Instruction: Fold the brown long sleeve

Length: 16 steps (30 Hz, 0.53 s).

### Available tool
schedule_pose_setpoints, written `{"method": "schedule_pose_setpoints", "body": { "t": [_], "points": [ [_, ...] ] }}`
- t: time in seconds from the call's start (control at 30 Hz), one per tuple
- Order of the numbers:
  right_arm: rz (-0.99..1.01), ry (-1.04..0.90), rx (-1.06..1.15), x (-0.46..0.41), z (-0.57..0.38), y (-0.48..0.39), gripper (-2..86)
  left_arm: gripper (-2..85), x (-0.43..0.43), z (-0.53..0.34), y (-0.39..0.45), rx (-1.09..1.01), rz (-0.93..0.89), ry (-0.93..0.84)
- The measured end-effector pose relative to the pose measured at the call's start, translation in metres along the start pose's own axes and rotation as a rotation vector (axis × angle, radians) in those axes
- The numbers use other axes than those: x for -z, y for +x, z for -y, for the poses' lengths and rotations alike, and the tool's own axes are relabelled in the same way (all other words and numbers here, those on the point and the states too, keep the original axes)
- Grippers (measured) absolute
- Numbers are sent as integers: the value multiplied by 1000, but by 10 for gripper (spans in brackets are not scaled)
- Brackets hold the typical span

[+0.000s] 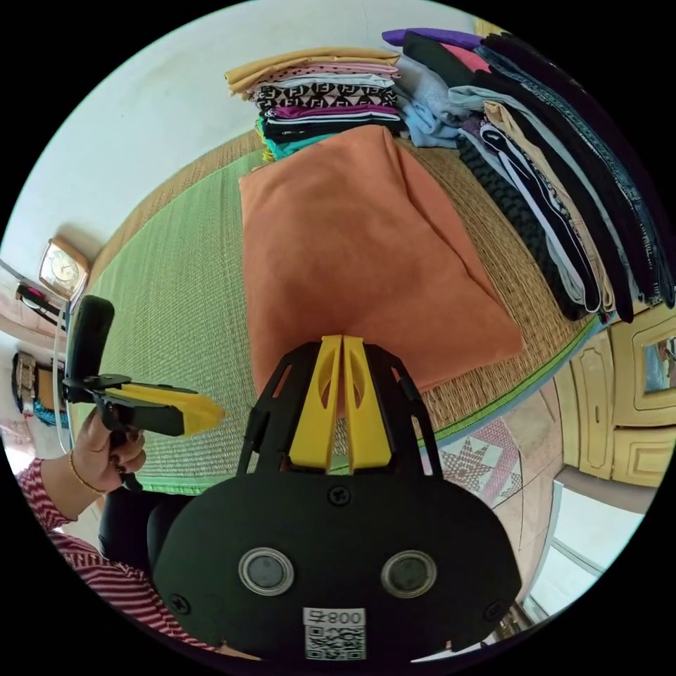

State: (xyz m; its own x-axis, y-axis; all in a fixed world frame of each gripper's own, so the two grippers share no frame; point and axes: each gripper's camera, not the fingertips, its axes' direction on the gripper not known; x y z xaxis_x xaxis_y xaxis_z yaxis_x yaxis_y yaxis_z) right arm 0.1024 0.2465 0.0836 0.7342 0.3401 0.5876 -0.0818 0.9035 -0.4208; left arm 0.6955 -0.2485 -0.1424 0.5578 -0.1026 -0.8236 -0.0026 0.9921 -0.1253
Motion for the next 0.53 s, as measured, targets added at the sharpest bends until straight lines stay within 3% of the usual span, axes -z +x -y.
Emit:
{"method": "schedule_pose_setpoints", "body": {
  "t": [0.23,0.4,0.53],
  "points": [
    [49,231,10,65,-5,-38,2,7,33,-25,-23,-7,41,64],
    [86,49,25,12,15,-59,3,4,39,-32,-39,-5,102,34],
    [104,108,2,35,17,-68,5,3,63,-49,-39,-83,170,55]
  ]
}}
